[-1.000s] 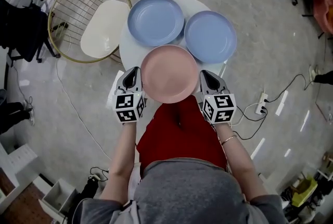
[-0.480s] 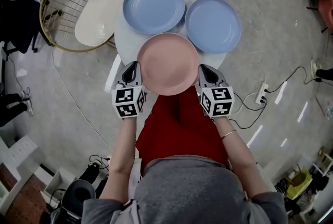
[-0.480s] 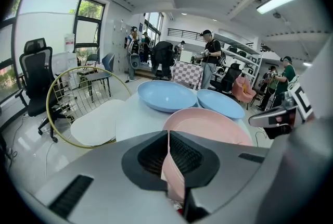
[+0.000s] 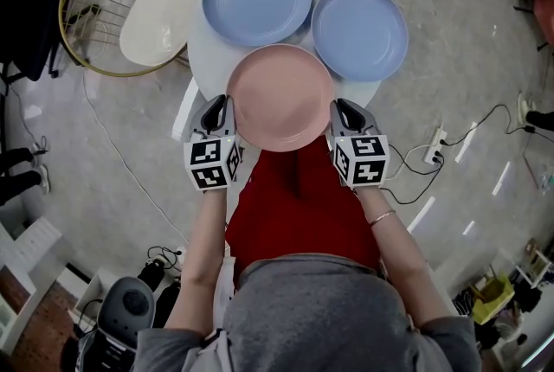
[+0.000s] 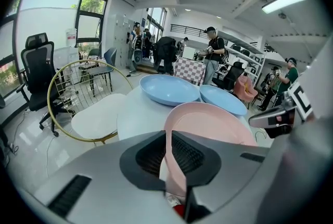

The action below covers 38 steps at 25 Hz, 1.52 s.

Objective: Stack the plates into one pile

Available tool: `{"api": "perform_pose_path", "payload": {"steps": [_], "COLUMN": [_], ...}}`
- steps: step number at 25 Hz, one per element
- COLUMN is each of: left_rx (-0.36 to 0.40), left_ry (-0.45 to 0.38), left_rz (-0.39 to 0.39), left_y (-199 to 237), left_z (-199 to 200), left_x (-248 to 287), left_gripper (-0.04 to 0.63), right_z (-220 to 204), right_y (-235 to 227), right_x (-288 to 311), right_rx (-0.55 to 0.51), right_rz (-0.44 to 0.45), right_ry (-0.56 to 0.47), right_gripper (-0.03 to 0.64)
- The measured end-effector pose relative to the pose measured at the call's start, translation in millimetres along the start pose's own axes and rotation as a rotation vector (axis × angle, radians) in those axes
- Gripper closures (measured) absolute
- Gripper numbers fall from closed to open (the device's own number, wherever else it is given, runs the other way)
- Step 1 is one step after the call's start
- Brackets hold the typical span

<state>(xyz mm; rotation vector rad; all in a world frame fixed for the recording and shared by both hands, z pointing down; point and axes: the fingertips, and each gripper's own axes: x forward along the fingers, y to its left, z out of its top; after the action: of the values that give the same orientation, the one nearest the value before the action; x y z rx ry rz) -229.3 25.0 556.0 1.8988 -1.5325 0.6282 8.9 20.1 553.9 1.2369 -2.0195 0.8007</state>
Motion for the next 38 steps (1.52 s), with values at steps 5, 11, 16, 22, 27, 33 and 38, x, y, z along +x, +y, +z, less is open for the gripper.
{"api": "perform_pose_path", "payload": {"steps": [5, 11, 16, 22, 27, 33, 38], "left_rx": [-0.012, -0.026, -0.052, -0.084, -0.118, -0.121, -0.131], "left_ry": [0.012, 0.034, 0.056, 0.105, 0.14, 0.155, 0.156], "left_rz": [0.0, -0.002, -0.014, -0.02, -0.022, -0.011, 0.004], "left_y": [2, 7, 7, 6, 6, 4, 3], "left_z": [-3, -10, -14, -24, -32, -33, -34], "left_x": [1, 5, 10, 18, 23, 26, 25], "left_gripper": [0.54, 0.519, 0.499, 0.48, 0.486, 0.521, 0.543], "right_z": [0, -5, -10, -20, -27, -28, -29], "right_y": [-2, -1, -2, -1, 1, 0, -1], "right_x": [1, 8, 10, 16, 21, 23, 21], "right_rx": [0.021, 0.059, 0.076, 0.093, 0.086, 0.068, 0.078], "right_rz": [-0.007, 0.008, 0.011, 0.02, 0.027, 0.016, 0.013], "right_ry": [0.016, 0.047, 0.073, 0.107, 0.145, 0.155, 0.148], "right_gripper": [0.584, 0.538, 0.526, 0.52, 0.52, 0.522, 0.53]}}
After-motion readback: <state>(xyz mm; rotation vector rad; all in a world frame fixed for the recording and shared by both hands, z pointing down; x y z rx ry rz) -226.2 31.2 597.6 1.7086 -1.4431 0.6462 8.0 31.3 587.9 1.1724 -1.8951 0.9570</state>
